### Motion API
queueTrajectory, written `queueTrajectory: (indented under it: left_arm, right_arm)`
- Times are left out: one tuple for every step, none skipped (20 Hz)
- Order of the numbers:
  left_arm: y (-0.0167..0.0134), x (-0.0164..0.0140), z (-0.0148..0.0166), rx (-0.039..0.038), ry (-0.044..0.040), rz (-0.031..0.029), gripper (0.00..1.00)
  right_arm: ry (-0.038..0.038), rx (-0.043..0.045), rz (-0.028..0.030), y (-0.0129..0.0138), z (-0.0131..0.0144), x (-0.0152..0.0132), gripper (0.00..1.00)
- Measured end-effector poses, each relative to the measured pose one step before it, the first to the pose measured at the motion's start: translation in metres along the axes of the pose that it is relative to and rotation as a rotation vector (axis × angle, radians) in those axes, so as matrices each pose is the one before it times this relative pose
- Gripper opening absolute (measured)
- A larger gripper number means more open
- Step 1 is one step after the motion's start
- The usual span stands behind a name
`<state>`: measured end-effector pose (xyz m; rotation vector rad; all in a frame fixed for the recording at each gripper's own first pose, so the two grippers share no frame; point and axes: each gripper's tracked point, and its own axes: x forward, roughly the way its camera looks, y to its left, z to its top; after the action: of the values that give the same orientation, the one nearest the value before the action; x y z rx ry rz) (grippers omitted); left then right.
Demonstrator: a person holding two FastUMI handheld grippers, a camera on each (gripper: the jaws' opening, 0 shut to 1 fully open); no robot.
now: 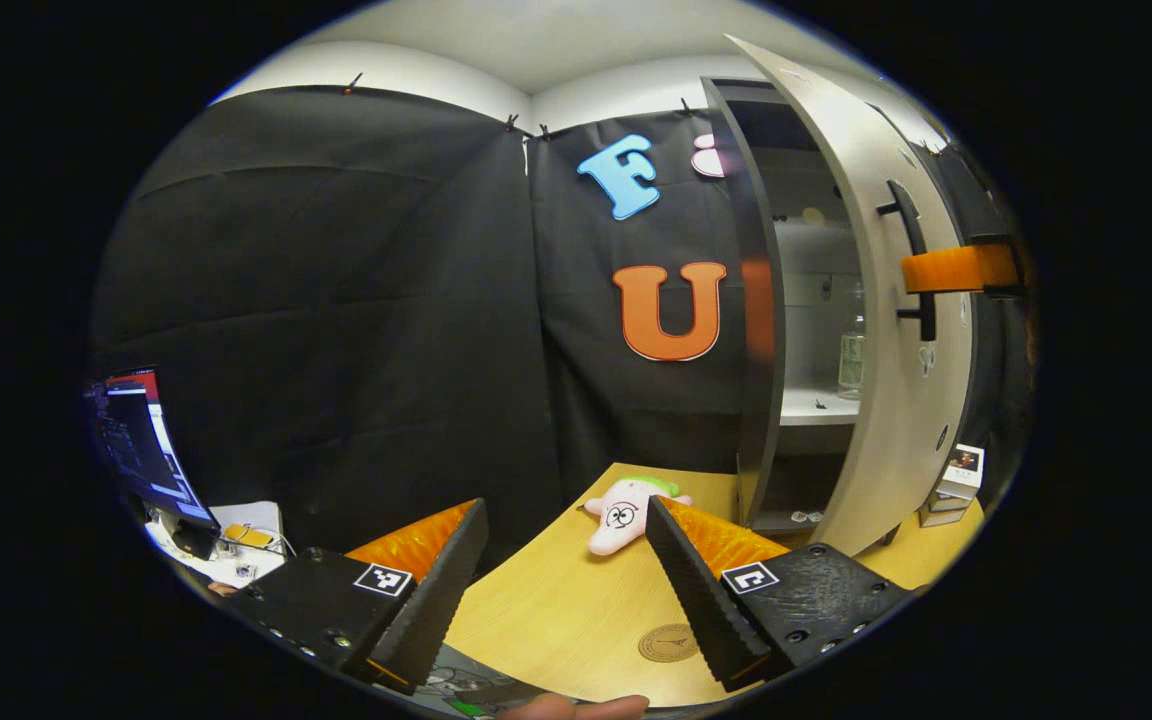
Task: Open the cabinet door with the right hand, grasp the bottle in the cabinet with the left hand and place it on the coaster, then close the cabinet door with the right hand.
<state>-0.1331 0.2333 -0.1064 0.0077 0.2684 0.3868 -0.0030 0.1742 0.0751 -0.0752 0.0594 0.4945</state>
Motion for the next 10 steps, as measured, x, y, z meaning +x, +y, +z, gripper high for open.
queueTrajectory:
  left_arm:
    - [-0.00482,0.00471,0.0,0.00889,0.00383,-0.01912,0.97]
    - [-0.00666,0.00384,0.00536,0.00589,-0.01492,-0.02336,0.96]
    - [-0.00599,0.00602,0.00613,0.00818,-0.01631,-0.02332,0.96]
    - [-0.00819,0.0034,0.00513,0.01276,-0.0144,-0.0242,0.96]
    - [-0.00823,0.00473,0.0052,0.01208,-0.01144,-0.02081,0.96]
    - [-0.01031,0.00533,0.00324,0.00877,-0.00658,-0.02015,0.96]
    - [-0.00673,0.00346,0.00255,0.00541,-0.00617,-0.01397,0.96]
    - [-0.00789,0.00157,0.00416,-0.00047,-0.00621,-0.00843,0.97]
    - [-0.00937,0.00121,0.00313,-0.00542,-0.00532,-0.01107,0.96]
    - [-0.01039,0.00009,0.00243,-0.00484,-0.00173,-0.00941,0.96]
  right_arm:
    - [0.00663,0.00496,-0.00274,-0.00119,-0.00212,-0.00511,0.25]
    - [0.00385,0.00034,0.00044,-0.00061,-0.00026,-0.00656,0.24]
    - [0.00088,-0.00423,0.00085,-0.00088,-0.00092,-0.00548,0.24]
    - [0.0018,-0.00568,0.00038,-0.00086,-0.00096,-0.00566,0.23]
    - [0.0044,-0.00334,0.00194,-0.00107,-0.00046,-0.00604,0.23]
    - [0.00378,0.0031,0.00605,-0.00112,-0.0008,-0.00587,0.22]
    - [0.00064,0.003,0.00839,-0.00184,-0.00073,-0.00741,0.22]
    - [0.00188,0.00007,0.00758,-0.00113,-0.00049,-0.00552,0.2]
    - [0.00278,-0.00387,0.00781,-0.0019,-0.00156,-0.00523,0.2]
    - [0.00357,-0.0055,0.0097,-0.00154,-0.00002,-0.00701,0.2]
